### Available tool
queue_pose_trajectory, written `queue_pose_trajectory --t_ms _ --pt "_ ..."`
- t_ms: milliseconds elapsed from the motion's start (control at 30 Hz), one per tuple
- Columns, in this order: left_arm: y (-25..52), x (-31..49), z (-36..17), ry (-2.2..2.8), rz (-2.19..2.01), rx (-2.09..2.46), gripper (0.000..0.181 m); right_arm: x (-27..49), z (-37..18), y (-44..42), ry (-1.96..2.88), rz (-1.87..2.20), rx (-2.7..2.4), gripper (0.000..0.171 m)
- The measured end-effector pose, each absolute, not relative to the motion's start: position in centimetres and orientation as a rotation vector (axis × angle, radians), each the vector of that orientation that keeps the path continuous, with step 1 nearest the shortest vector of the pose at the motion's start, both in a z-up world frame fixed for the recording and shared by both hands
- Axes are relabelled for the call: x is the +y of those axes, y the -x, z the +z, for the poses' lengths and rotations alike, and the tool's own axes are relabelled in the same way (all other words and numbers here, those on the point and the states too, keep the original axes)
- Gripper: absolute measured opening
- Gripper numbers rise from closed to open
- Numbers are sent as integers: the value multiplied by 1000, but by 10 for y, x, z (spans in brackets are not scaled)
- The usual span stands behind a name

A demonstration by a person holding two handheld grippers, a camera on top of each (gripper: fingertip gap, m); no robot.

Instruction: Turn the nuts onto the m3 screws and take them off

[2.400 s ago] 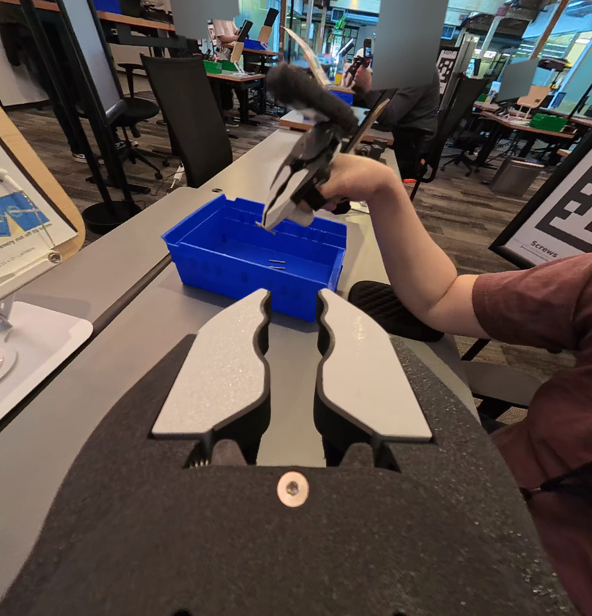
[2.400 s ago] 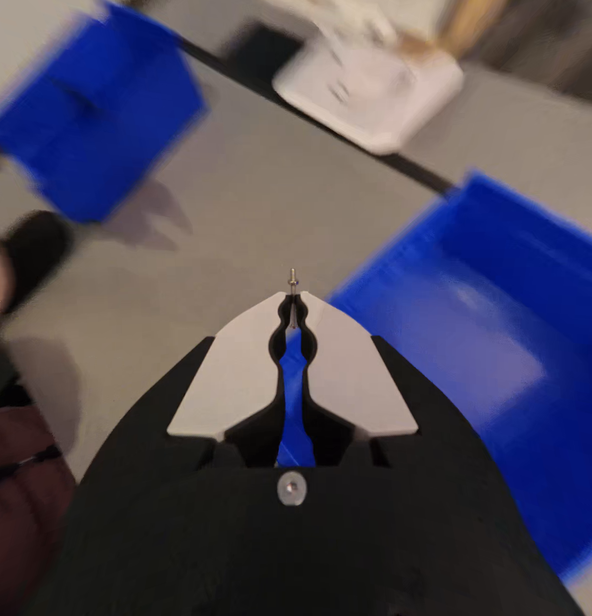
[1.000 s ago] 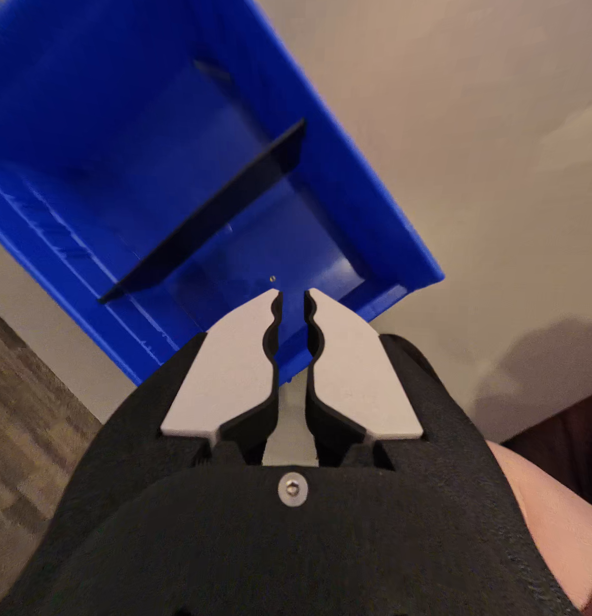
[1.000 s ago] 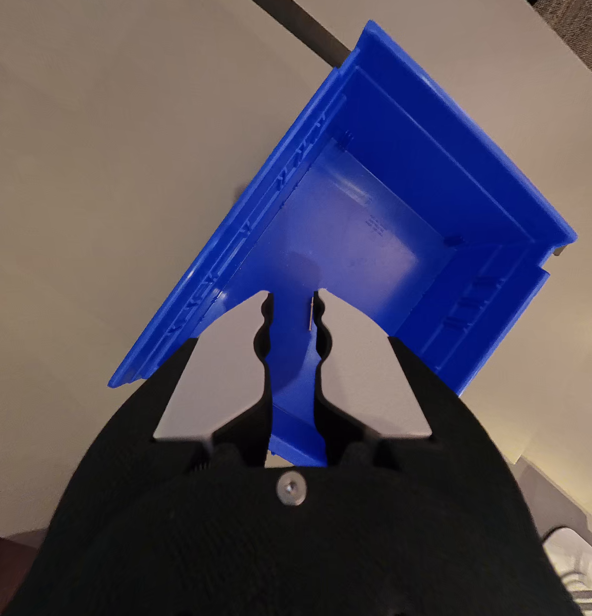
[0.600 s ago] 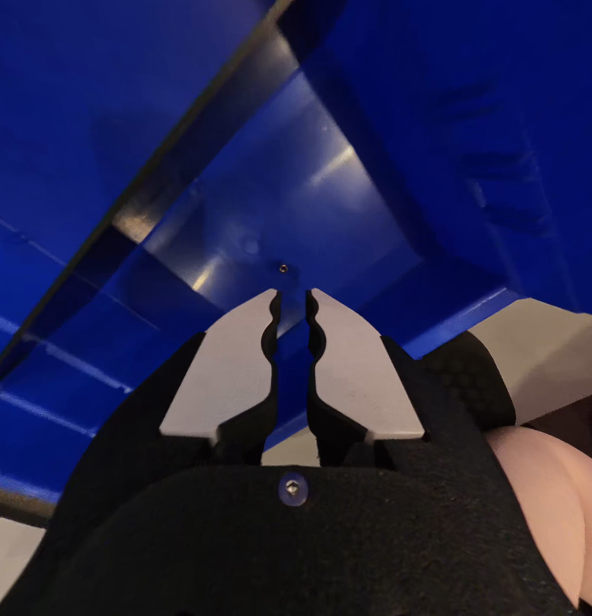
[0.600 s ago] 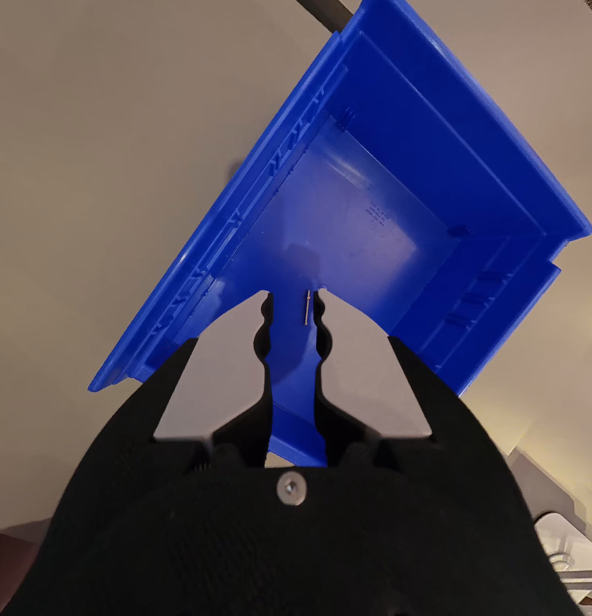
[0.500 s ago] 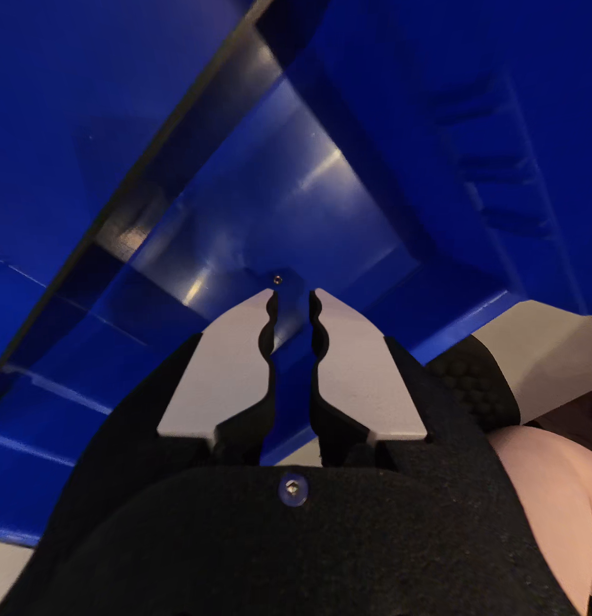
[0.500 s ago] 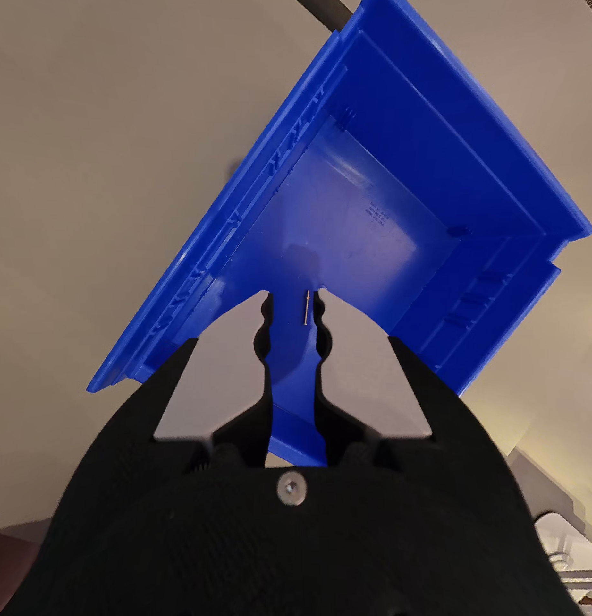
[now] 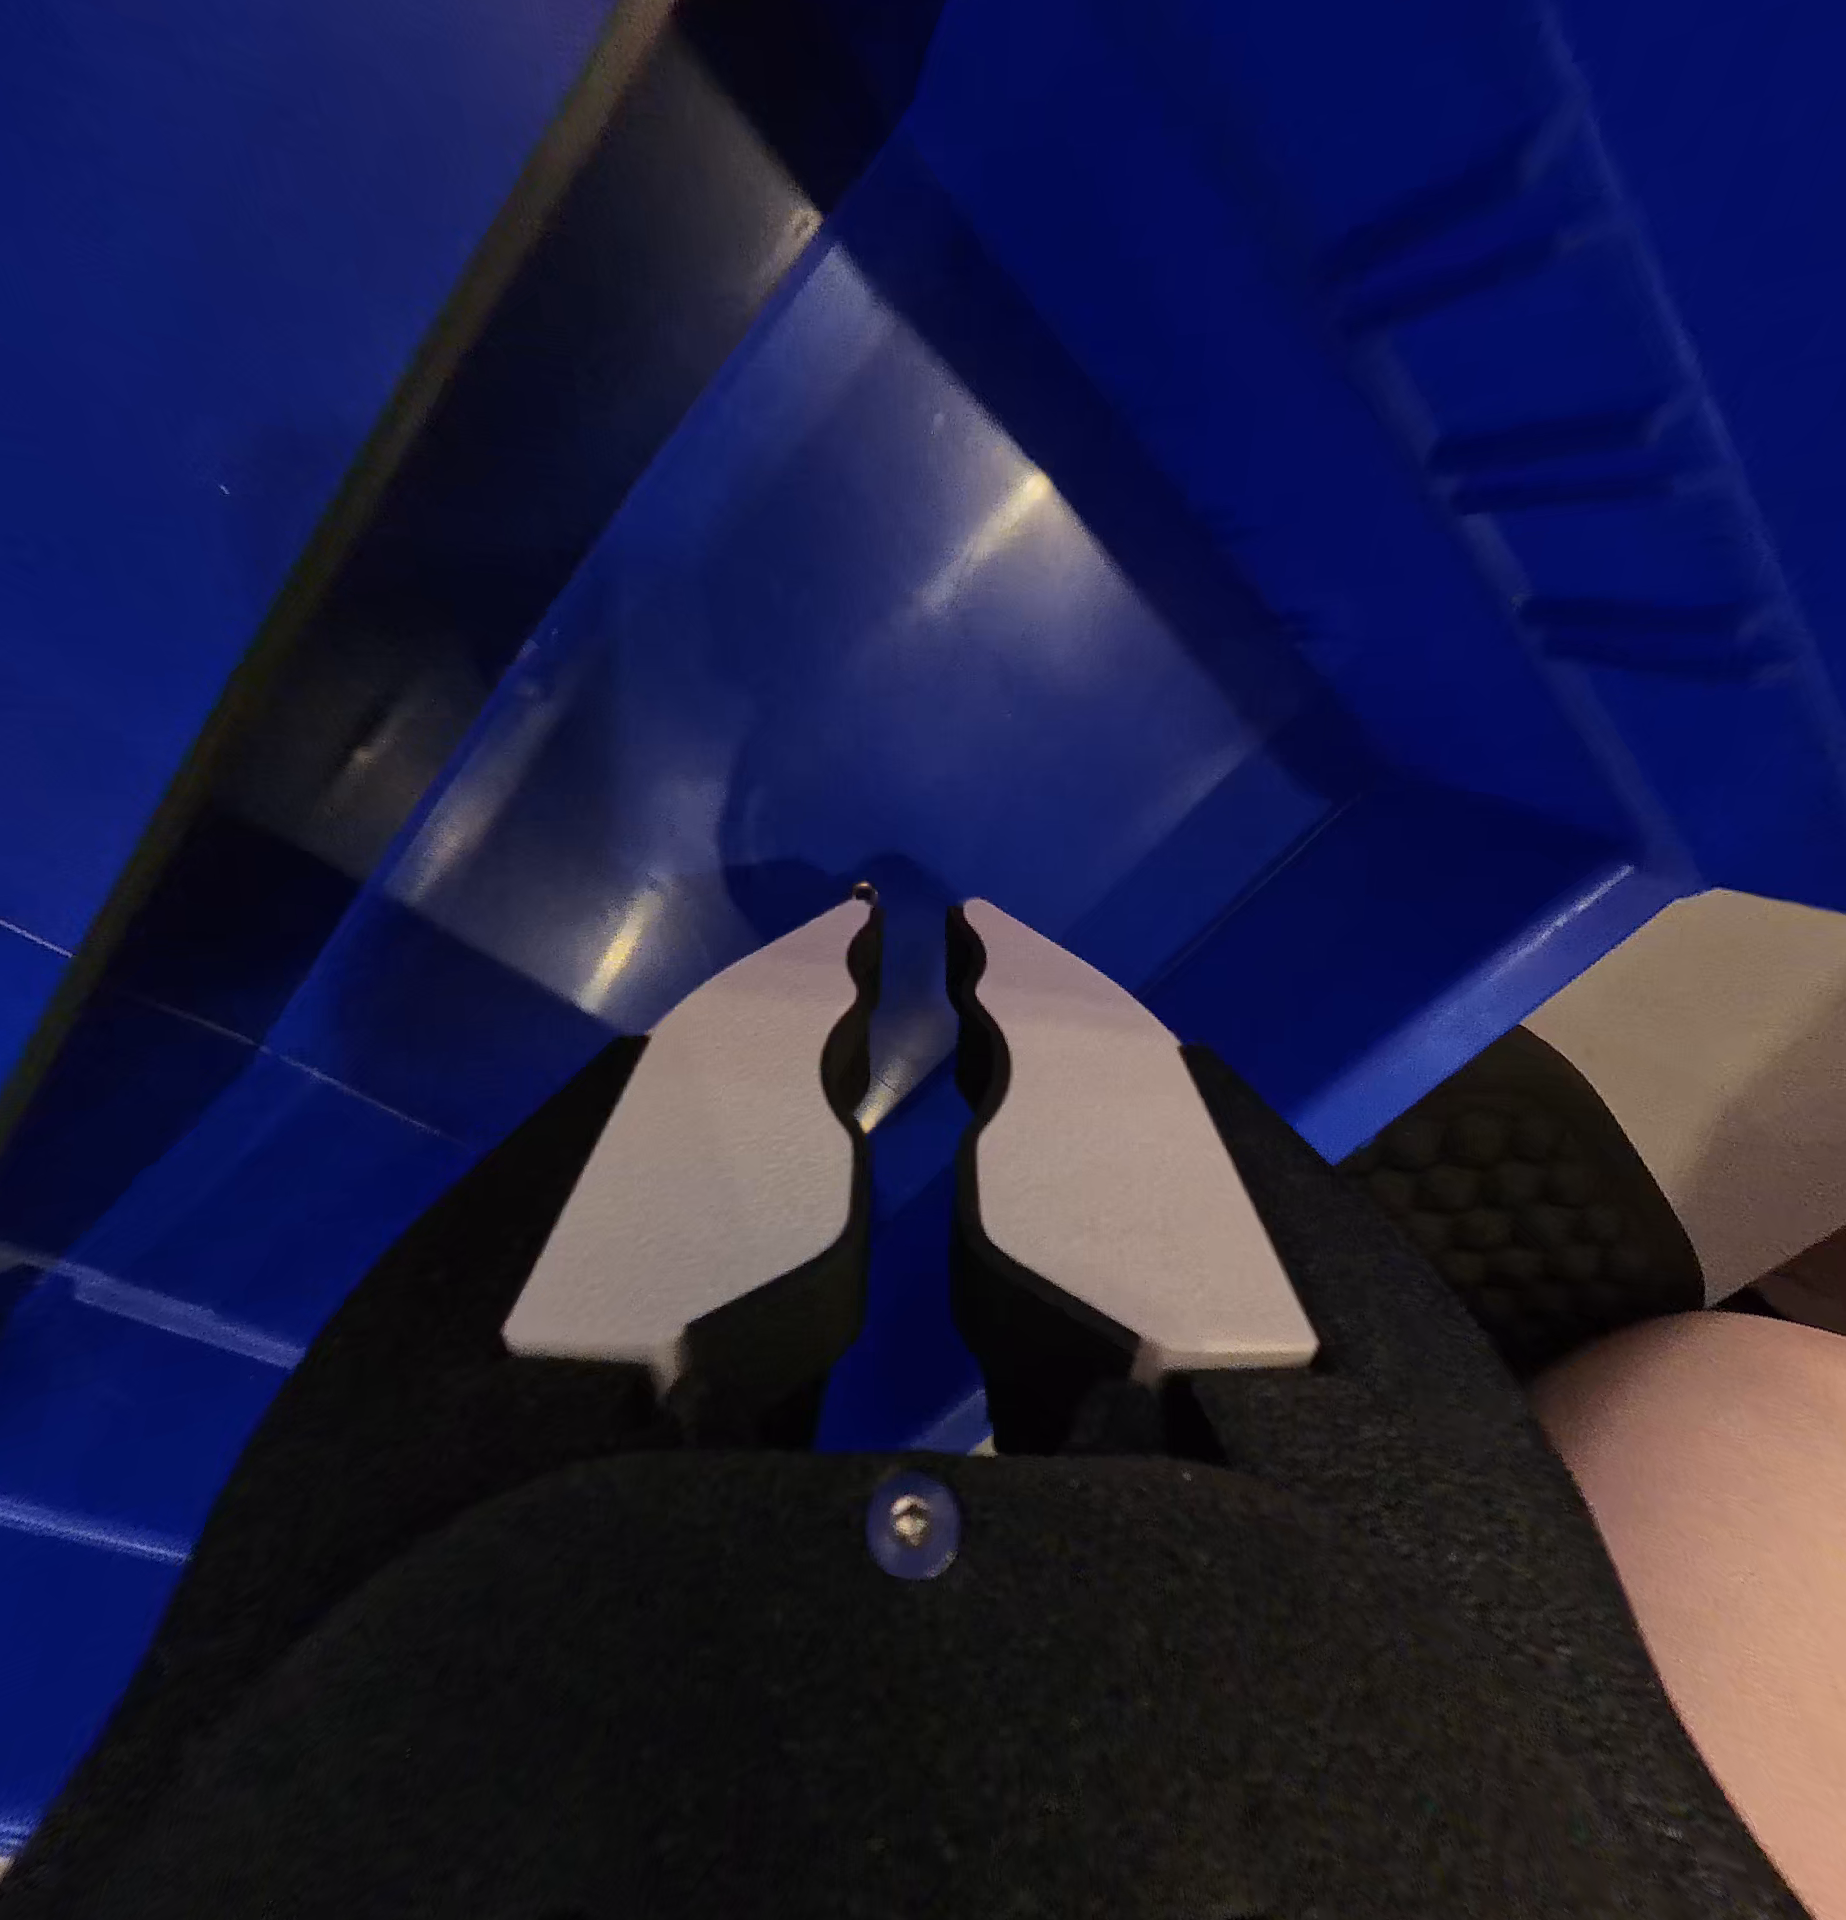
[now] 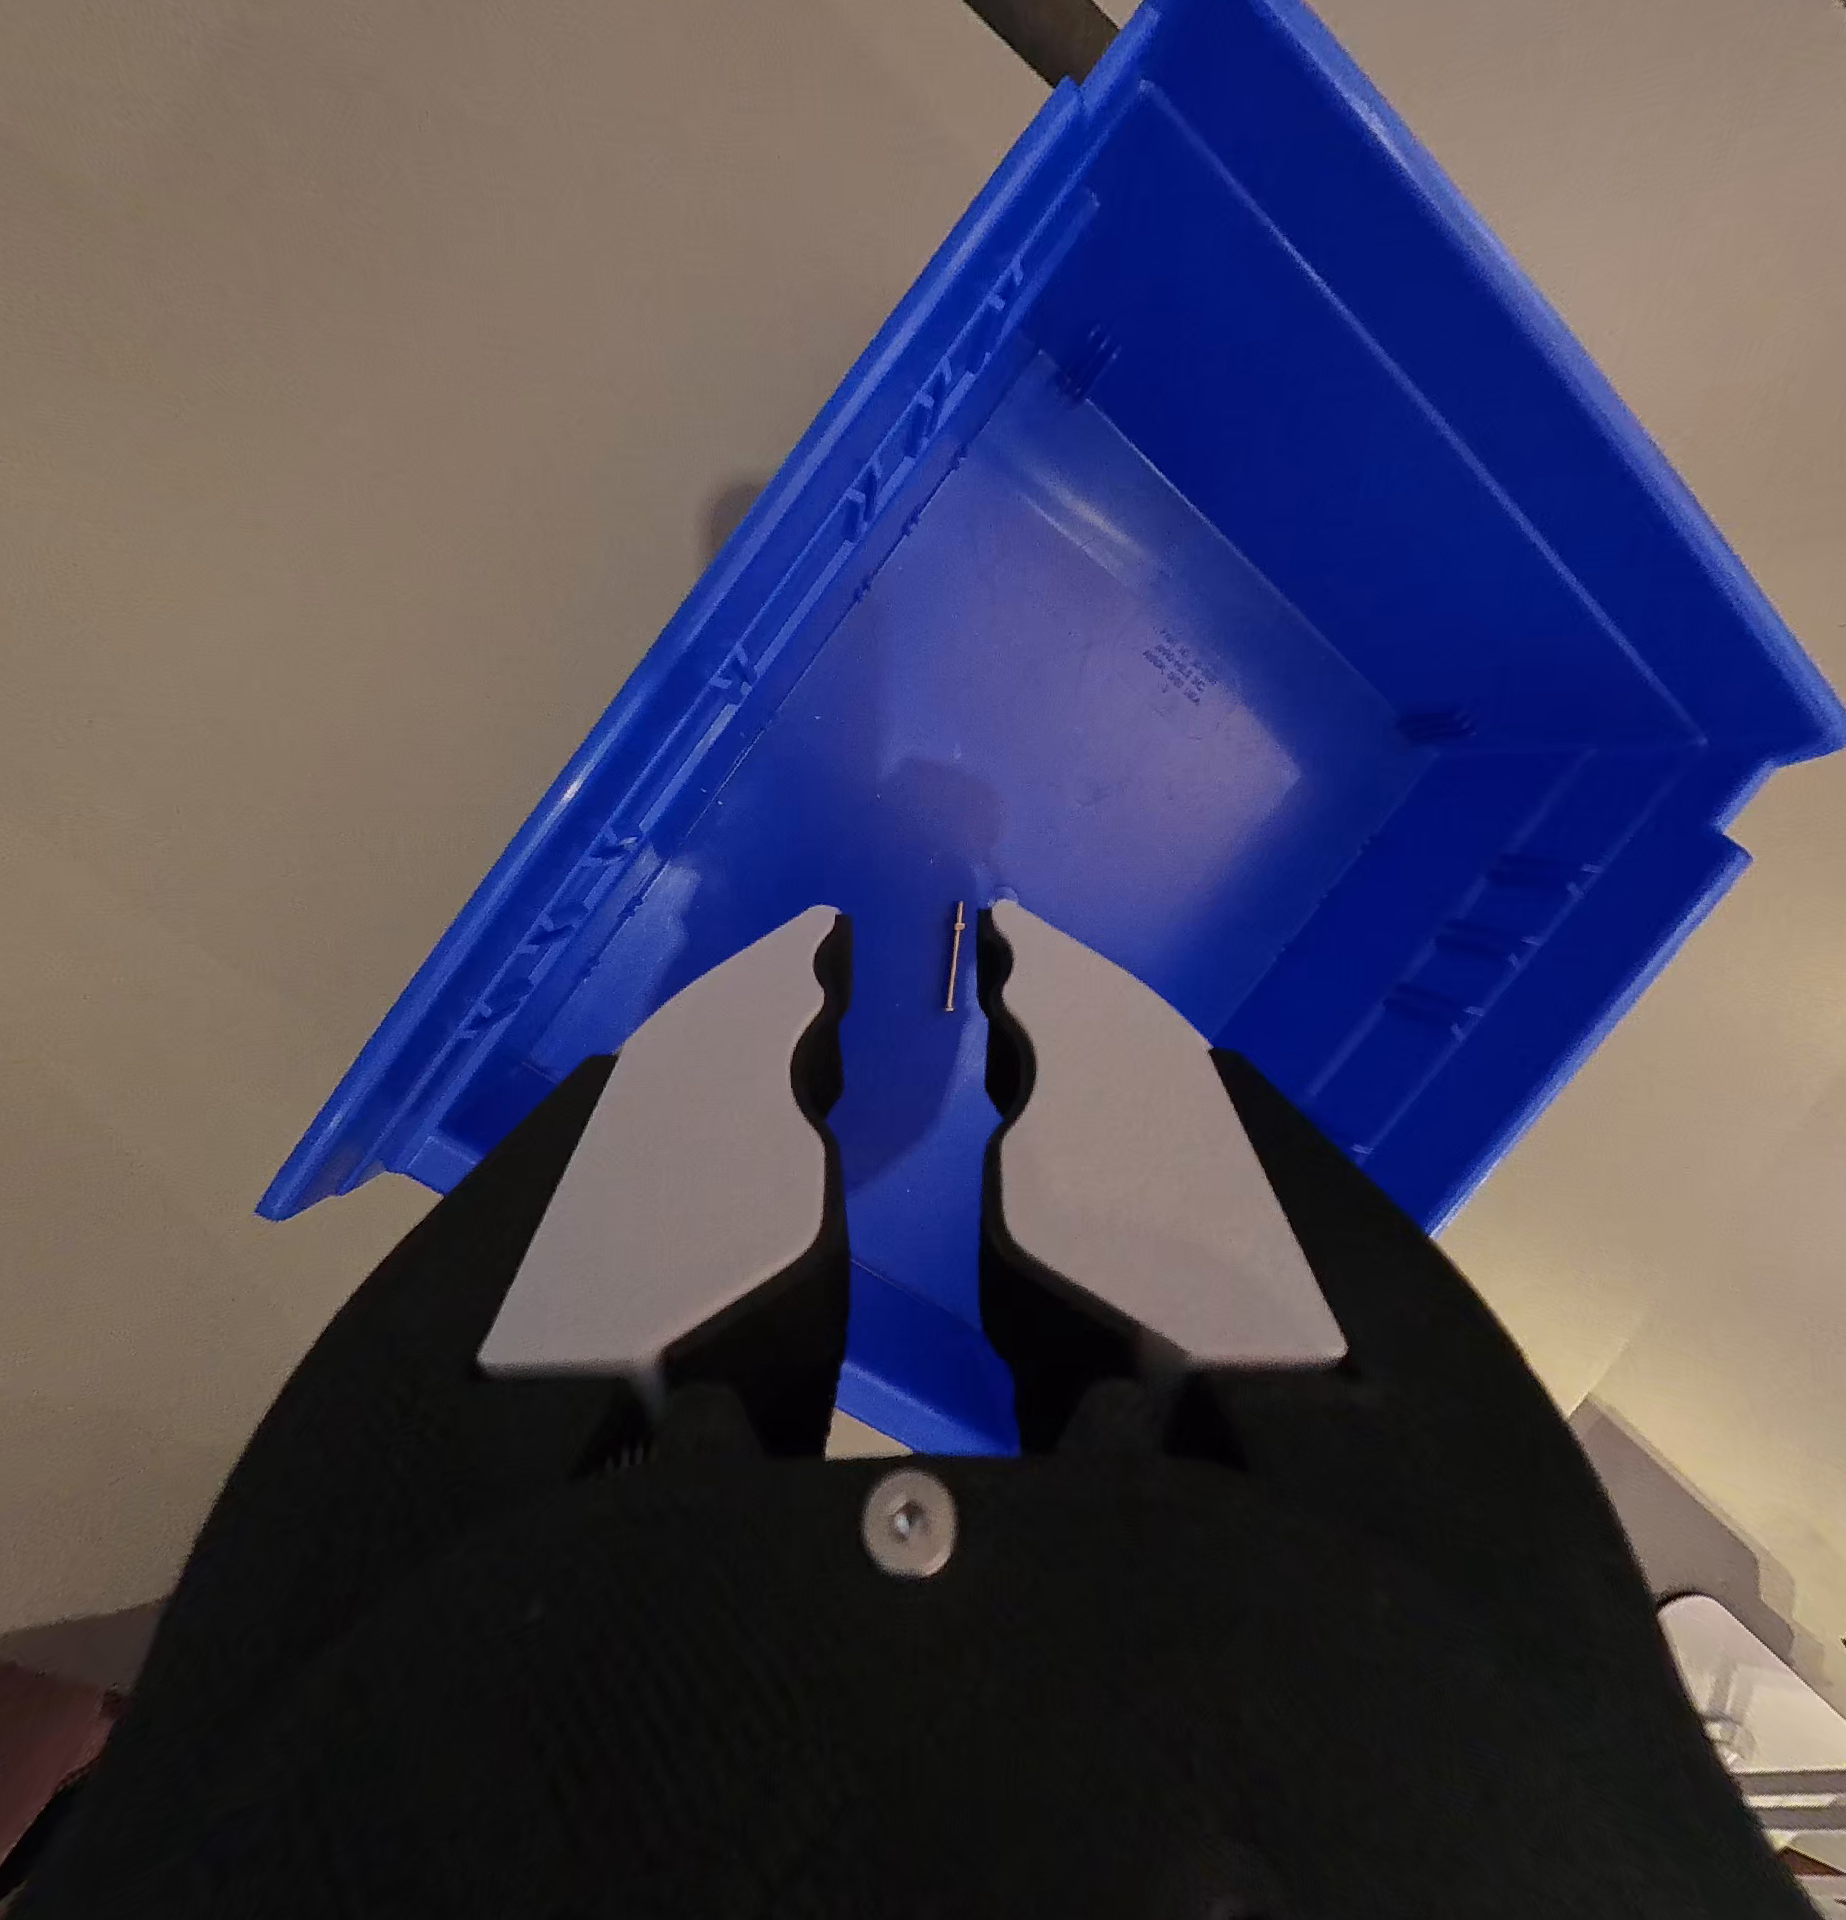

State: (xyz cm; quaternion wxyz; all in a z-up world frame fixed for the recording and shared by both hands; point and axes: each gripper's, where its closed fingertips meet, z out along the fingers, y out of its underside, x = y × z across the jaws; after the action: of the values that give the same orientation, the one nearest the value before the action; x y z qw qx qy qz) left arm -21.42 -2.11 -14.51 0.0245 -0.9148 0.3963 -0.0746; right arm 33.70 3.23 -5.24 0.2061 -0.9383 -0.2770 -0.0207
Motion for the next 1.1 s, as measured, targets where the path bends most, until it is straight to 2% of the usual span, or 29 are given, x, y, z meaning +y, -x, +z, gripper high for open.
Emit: queue_pose_trajectory --t_ms 633,1100 --pt "219 -18 -155 2814 -226 1255 16 30 -61 -337 2660 -50 -785 24" --pt "221 -15 -157 2801 -200 1263 5 26 -65 -335 2680 -54 -816 24"
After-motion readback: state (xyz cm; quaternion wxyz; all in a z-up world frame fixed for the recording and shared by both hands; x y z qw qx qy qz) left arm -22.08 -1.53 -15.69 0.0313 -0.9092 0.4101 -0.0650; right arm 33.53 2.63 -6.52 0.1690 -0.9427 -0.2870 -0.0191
